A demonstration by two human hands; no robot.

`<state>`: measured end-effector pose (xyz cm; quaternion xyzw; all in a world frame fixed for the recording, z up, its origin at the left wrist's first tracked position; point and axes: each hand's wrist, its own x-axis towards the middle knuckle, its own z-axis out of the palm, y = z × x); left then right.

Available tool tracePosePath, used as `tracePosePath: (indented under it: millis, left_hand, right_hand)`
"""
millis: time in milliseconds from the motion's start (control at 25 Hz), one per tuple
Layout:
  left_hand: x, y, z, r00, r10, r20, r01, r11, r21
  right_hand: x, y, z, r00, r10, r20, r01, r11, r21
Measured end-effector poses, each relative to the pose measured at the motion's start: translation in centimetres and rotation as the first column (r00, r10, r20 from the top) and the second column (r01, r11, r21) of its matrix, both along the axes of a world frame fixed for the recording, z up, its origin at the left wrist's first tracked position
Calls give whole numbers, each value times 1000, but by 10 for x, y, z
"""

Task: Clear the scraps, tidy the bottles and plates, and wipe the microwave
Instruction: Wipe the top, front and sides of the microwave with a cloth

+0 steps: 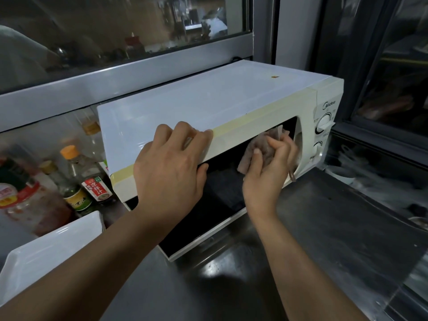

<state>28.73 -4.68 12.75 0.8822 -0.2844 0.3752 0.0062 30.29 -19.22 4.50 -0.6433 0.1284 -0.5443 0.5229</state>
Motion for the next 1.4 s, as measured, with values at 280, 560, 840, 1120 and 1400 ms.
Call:
tracePosePath:
  millis: [280,560,840,1120,1400]
  left_hand:
    - [1,1,0,1000,-3,1,3,1000,-6]
    - [-4,10,10,977,-144,-157,133,988,-77]
    - [-14,60,2,984,-108,-141,105,994,-29]
    - [-17,59,-6,980,-123,-158,100,983,-151]
    - [-17,57,-11,983,-115,-143,89,980,-180]
  right_hand:
    - [-24,16,-91,917,156,-368,-71,970,234]
    - [-17,28,13,988,49,-147,-47,999,14]
    - [-36,51,-64,956,158,-247,-126,982,140]
    - [-34,57,-18,963,137,-231,-115,988,106]
    - [-27,70,-23,990,133,-46,-134,990,-31]
